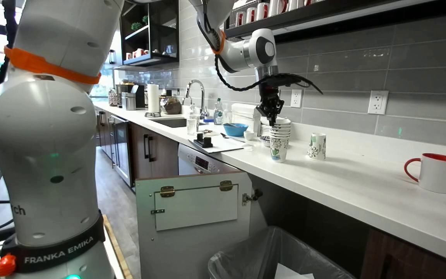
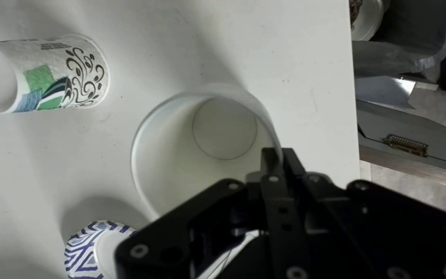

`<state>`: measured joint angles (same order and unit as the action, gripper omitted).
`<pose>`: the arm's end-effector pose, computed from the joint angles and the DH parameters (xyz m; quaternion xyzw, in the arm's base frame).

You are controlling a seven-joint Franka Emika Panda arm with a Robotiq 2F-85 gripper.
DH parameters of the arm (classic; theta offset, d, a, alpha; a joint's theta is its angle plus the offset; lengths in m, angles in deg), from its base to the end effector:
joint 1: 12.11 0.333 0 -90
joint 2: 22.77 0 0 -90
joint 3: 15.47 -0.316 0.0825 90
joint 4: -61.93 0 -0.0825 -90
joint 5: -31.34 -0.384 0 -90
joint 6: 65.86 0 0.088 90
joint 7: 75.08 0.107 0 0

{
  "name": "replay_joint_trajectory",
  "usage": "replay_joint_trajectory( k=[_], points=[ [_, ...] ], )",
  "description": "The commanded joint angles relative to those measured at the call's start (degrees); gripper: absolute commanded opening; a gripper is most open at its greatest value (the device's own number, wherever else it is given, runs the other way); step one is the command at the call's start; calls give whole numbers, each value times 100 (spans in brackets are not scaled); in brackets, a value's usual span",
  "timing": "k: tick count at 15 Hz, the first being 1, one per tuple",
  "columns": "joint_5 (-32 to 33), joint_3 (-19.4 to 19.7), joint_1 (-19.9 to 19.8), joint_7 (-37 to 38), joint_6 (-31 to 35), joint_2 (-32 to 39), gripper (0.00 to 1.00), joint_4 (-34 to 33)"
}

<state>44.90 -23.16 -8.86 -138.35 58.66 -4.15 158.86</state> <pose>0.6561 0.1089 0.4253 0.7587 0.6414 0.0359 0.1083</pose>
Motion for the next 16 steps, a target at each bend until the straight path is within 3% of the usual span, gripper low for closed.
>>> replay_joint_trajectory(
  k=[1, 4, 5, 6, 8, 11, 16],
  points=[
    [-11, 35, 22, -68, -244, 43, 1, -157],
    [1, 42, 27, -54, -286, 35, 5, -185],
    [7, 43, 32, -48, -309, 38, 31, -197],
    [8, 43, 33, -45, -320, 43, 31, -205],
    [1, 38, 33, -56, -318, 49, 10, -210],
    [-5, 36, 31, -62, -312, 46, 0, -200],
    [3, 37, 32, -63, -306, 36, 0, -202]
  ],
)
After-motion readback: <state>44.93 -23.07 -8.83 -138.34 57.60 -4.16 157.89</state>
